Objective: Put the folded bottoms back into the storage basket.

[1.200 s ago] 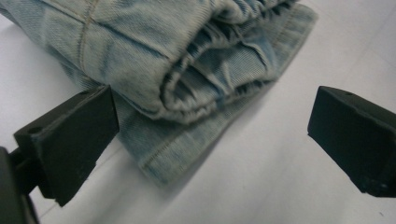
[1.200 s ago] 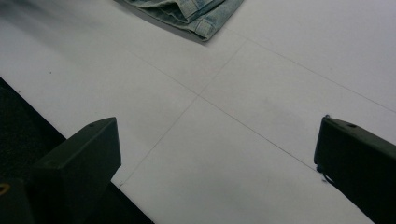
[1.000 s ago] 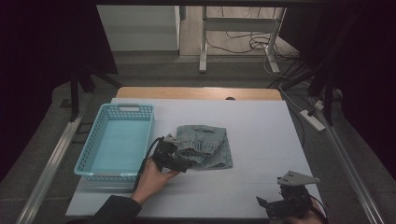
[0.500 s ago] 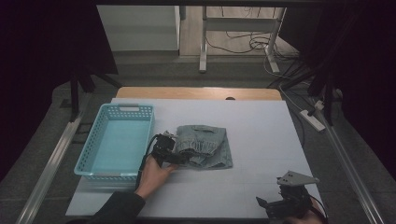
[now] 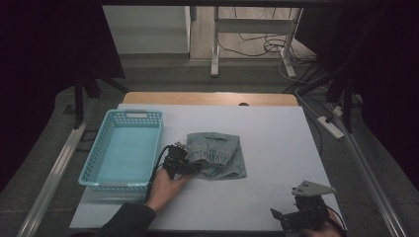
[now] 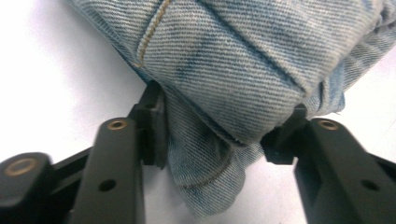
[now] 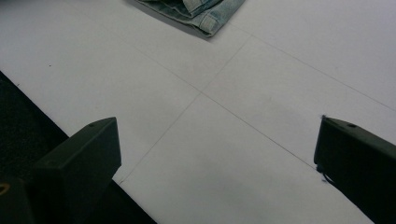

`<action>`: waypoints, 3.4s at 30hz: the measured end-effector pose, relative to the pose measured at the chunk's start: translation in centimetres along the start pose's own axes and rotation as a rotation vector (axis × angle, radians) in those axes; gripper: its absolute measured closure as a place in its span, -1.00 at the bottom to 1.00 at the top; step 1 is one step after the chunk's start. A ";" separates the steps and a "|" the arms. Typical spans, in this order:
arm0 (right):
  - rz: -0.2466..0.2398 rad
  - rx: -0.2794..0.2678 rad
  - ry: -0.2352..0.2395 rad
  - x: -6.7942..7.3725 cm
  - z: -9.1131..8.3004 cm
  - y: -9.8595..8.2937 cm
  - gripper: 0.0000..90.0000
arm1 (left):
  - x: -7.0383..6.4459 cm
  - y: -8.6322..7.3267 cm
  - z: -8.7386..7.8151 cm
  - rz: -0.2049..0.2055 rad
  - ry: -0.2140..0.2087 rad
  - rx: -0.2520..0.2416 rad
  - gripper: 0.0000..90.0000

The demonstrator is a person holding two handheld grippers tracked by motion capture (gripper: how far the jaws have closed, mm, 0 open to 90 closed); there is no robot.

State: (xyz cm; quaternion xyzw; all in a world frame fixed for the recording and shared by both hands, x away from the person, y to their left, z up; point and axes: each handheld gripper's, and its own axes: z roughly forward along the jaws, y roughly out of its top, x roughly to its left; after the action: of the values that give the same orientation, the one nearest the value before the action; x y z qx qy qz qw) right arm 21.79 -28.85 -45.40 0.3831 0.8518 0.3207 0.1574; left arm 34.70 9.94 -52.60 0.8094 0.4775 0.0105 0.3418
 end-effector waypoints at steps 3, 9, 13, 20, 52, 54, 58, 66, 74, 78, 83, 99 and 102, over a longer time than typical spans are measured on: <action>-0.002 -0.004 -0.001 0.0 0.0 0.0 -0.98 | -0.3 0.0 -0.1 0.016 0.018 0.001 0.34; 0.040 -0.064 0.007 -0.4 -0.5 0.0 -0.98 | -1.7 0.4 -0.2 0.087 0.108 0.028 0.46; 0.044 -0.116 0.038 -0.2 -0.6 0.3 -0.98 | -1.7 0.4 -0.2 0.083 0.111 0.033 0.46; -0.032 -0.146 0.036 0.6 0.0 1.5 -0.99 | -1.8 0.3 -0.2 0.097 0.114 0.024 0.46; -0.058 -0.172 0.073 -0.3 6.8 7.8 -0.98 | -1.7 -0.1 -0.1 0.147 0.121 -0.008 0.43; -0.057 -0.167 0.069 -0.3 7.0 7.9 -0.99 | -1.7 -0.2 -0.1 0.148 0.119 -0.010 0.43; -0.046 -0.165 0.054 -0.9 8.0 8.6 -0.98 | -1.7 -0.2 -0.1 0.150 0.118 -0.017 0.42; -0.027 -0.172 0.046 -2.0 10.0 10.1 -0.99 | -1.7 -0.3 -0.1 0.152 0.119 -0.023 0.42; -0.025 -0.153 0.040 -2.3 11.8 11.5 -0.99 | -1.6 -0.3 -0.1 0.155 0.115 -0.021 0.42; -0.022 -0.144 0.033 -2.7 12.6 12.3 -0.99 | -1.6 -0.3 -0.1 0.155 0.113 -0.023 0.42; -0.020 -0.119 0.033 -3.1 13.8 13.1 -1.00 | -1.5 -0.3 -0.1 0.151 0.105 -0.020 0.42; 0.006 -0.074 -0.020 -5.4 16.9 15.9 -1.00 | -1.4 -0.2 -0.1 0.147 0.102 -0.013 0.41; 0.007 -0.064 -0.035 -5.7 17.2 16.2 -1.00 | -1.4 -0.2 -0.1 0.143 0.100 -0.016 0.41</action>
State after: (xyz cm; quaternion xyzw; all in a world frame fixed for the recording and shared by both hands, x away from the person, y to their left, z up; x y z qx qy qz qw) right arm 43.36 -17.70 -47.28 0.3863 0.8370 0.3416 0.1831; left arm 33.75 8.94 -52.21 0.8372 0.4348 0.0790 0.3222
